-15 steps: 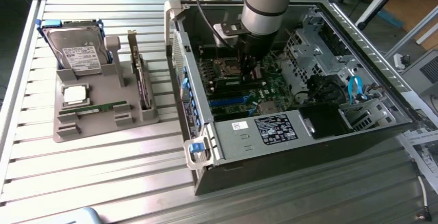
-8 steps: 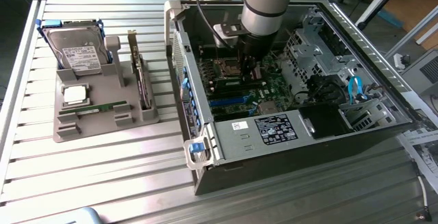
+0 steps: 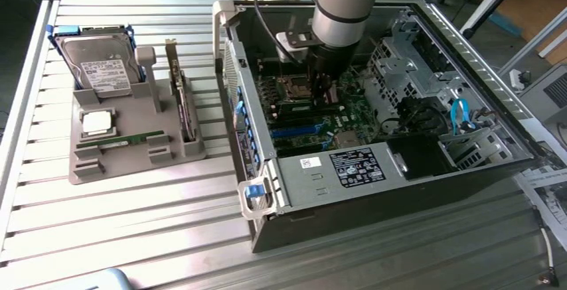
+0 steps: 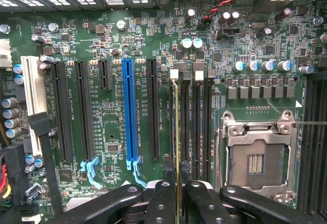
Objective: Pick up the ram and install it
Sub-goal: 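Insert the ram into the slot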
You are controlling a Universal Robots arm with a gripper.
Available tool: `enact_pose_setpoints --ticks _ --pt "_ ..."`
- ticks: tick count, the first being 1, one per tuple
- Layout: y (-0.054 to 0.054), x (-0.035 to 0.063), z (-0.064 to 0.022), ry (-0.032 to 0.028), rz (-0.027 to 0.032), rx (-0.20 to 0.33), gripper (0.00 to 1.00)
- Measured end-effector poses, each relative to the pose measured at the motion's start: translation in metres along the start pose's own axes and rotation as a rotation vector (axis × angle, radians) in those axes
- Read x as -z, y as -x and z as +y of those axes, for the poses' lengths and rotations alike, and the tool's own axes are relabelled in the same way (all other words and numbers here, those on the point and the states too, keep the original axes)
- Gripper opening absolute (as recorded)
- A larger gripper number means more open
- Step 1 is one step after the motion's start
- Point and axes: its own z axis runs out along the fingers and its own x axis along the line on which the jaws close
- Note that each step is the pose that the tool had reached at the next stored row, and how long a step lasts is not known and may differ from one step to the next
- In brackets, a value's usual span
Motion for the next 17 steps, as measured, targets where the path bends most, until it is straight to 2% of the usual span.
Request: enact_pose_setpoints --ticks 17 --pt "0.0 -0.0052 -0.0019 -0.0001 0.0007 0.0 0.14"
